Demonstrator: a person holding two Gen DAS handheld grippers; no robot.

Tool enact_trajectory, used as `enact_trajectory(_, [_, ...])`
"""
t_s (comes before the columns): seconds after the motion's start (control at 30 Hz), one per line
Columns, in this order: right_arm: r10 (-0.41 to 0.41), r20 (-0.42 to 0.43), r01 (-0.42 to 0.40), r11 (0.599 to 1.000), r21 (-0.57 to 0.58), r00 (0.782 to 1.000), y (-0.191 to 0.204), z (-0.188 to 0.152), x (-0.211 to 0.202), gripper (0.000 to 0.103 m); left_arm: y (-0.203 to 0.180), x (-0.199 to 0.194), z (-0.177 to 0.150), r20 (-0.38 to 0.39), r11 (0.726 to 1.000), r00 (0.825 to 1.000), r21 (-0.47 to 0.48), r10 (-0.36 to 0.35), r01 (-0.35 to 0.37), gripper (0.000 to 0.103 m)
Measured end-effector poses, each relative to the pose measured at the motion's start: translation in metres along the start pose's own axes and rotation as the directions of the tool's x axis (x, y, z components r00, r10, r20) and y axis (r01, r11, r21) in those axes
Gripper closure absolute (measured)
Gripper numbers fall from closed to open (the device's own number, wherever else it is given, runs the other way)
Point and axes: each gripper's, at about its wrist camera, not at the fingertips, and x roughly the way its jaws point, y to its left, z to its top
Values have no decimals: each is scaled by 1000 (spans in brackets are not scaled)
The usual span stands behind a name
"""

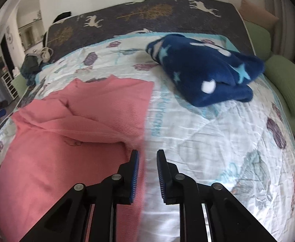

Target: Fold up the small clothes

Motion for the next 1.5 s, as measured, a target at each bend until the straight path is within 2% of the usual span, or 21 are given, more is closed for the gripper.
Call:
enact_trajectory(0.03, [7, 3, -7, 1000, -9, 1000, 4, 2, 1, 82, -2, 6, 2, -30, 1000, 999, 8, -13, 13, 41])
enact_trajectory(0.1, [18, 6, -18, 1000, -23, 1000, 10, 4, 3, 81, -7, 28, 4, -117, 999, 993, 32, -11, 15, 56])
enact_trajectory(0.23, [29, 13, -28, 998, -54, 999, 22, 10, 6, 73, 3, 82, 5, -263, 998, 963, 10, 63, -63, 59])
enact_trajectory(0.27, [24, 11, -23, 997, -70, 1000, 24, 11, 8, 70, 7, 91, 4, -280, 998, 958, -10, 63, -68, 65])
enact_trajectory(0.3, [18, 8, -17, 996, -83, 1000, 26, 11, 10, 61, 9, 94, 3, -285, 997, 957, -24, 61, -70, 87])
enact_trajectory(0.33, [11, 5, -10, 995, -98, 1000, 28, 11, 12, 56, 10, 95, 3, -289, 997, 956, -41, 54, -68, 99])
enact_trajectory(0.37, [6, 1, -6, 994, -107, 1000, 29, 12, 15, 56, 9, 90, 4, -279, 998, 960, -60, 15, -33, 99])
enact_trajectory(0.43, [1, -9, -2, 994, -111, 1000, 29, 12, 19, 56, -5, 57, 8, -189, 991, 974, -69, -125, 113, 99])
enact_trajectory(0.47, [2, -7, -2, 994, -107, 1000, 28, 12, 20, 56, -13, 41, 11, -150, 987, 976, -44, -160, 155, 99])
enact_trajectory(0.53, [5, -2, -5, 996, -90, 1000, 25, 12, 19, 56, -26, 6, 13, -83, 984, 981, 26, -175, 178, 99])
enact_trajectory(0.63, [13, 4, -13, 998, -67, 1000, 20, 12, 16, 56, -26, -17, 6, -92, 984, 985, 93, -144, 152, 99])
enact_trajectory(0.77, [16, 15, -15, 998, -62, 1000, 14, 12, 10, 54, -3, -3, -12, -173, 991, 985, 136, 30, -6, 83])
enact_trajectory(0.83, [18, 18, -17, 999, -50, 1000, 10, 16, 8, 54, 4, 2, -12, -180, 994, 983, 110, 38, -19, 80])
enact_trajectory(0.9, [23, 21, -23, 999, -36, 1000, 6, 22, 7, 54, 8, 5, -9, -165, 996, 986, 92, 27, -12, 69])
enact_trajectory(1.0, [40, 16, -39, 998, -45, 999, 5, 36, 9, 54, 2, 19, -1, -160, 989, 986, 145, 47, -24, 57])
enact_trajectory(1.1, [56, 2, -55, 996, -73, 998, 10, 51, 17, 53, -4, 43, -5, -220, 975, 970, 216, 105, -57, 54])
enact_trajectory(1.17, [65, -10, -65, 994, -83, 998, 13, 63, 25, 53, -6, 55, -15, -253, 960, 952, 259, 170, -103, 54])
enact_trajectory(1.23, [80, -23, -82, 993, -88, 996, 16, 72, 34, 53, -7, 56, -25, -262, 953, 947, 282, 188, -111, 77])
enact_trajectory(1.27, [88, -31, -90, 992, -87, 996, 17, 76, 39, 53, -6, 53, -29, -269, 958, 948, 272, 169, -94, 97])
enact_trajectory(1.33, [97, -47, -100, 992, -76, 994, 17, 86, 50, 53, -3, 42, -31, -265, 970, 954, 230, 138, -76, 96])
enact_trajectory(1.5, [92, -105, -96, 995, -39, 990, 17, 110, 85, 53, -11, 20, -24, -230, 972, 969, 232, 94, -39, 96])
